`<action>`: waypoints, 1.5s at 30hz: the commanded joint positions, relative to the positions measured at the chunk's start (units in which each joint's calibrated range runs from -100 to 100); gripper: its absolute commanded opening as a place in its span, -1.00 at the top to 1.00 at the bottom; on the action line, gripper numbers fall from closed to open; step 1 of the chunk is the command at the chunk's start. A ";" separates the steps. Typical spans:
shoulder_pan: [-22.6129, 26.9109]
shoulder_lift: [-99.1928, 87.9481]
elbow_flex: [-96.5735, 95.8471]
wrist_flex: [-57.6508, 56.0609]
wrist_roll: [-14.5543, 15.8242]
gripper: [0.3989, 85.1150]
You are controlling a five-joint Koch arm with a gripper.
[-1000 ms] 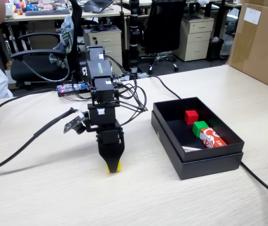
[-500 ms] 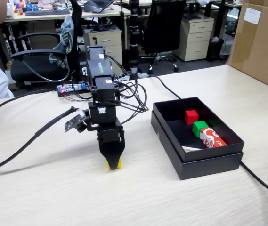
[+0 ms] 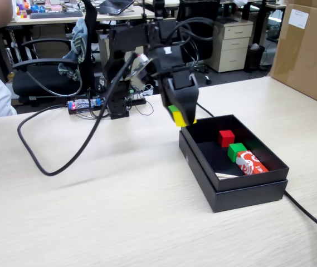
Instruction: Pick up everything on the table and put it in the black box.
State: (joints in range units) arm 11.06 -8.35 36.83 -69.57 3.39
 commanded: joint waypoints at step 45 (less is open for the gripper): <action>3.32 -24.98 -9.27 0.50 0.93 -0.06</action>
State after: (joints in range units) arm 15.46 -19.87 29.71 -69.49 6.42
